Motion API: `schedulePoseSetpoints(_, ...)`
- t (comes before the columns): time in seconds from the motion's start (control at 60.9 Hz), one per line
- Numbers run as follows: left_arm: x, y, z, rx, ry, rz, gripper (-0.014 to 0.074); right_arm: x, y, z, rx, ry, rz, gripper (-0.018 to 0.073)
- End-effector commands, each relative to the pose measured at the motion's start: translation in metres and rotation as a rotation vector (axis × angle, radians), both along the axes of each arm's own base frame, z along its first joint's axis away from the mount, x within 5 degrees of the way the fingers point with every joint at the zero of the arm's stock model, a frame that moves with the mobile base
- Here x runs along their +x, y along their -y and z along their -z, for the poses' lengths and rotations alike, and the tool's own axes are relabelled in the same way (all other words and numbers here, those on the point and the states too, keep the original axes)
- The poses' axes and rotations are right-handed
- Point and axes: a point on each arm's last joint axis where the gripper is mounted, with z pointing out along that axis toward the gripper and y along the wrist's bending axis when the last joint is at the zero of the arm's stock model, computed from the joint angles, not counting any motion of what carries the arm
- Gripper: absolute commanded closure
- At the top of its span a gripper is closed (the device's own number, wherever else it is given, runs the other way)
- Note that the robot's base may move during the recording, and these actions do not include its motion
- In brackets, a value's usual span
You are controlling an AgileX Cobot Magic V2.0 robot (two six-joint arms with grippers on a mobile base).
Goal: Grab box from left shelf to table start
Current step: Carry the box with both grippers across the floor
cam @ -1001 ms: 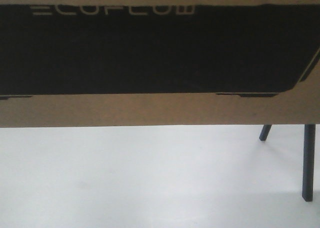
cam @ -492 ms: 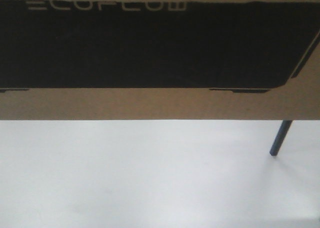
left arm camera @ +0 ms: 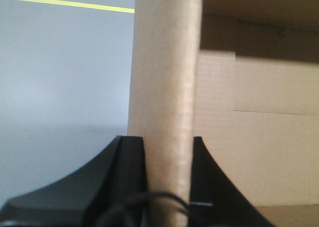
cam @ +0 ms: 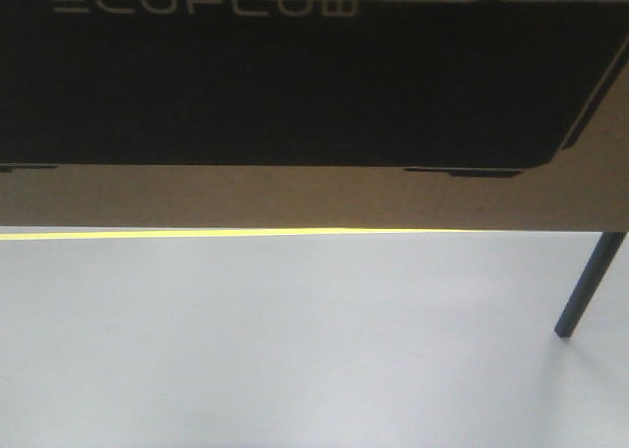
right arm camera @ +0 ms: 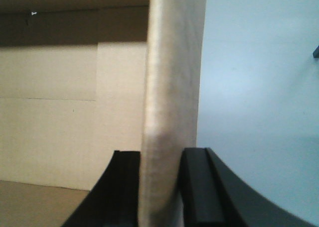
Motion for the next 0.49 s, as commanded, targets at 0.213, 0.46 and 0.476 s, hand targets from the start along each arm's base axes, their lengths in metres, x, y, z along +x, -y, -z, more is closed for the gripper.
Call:
schedulePoseSetpoints(0.213,0.006,0.003,-0.026,-0.07,0.19,0.005,0.0682,0.004,0.01,-0.014,-0.074,0.13,0.078,0.0541)
schedulePoseSetpoints(0.46,0.009,0.004,-0.028,-0.081,0.215,0.011,0.0682,0.004,0.01,-0.014,-0.074,0.13,0.078,0.0541)
schedulePoseSetpoints(0.476,0.009,0.004,-0.028,-0.081,0.215,0.011,0.0682,0.004,0.01,-0.014,-0.074,0.13,0.078,0.0541)
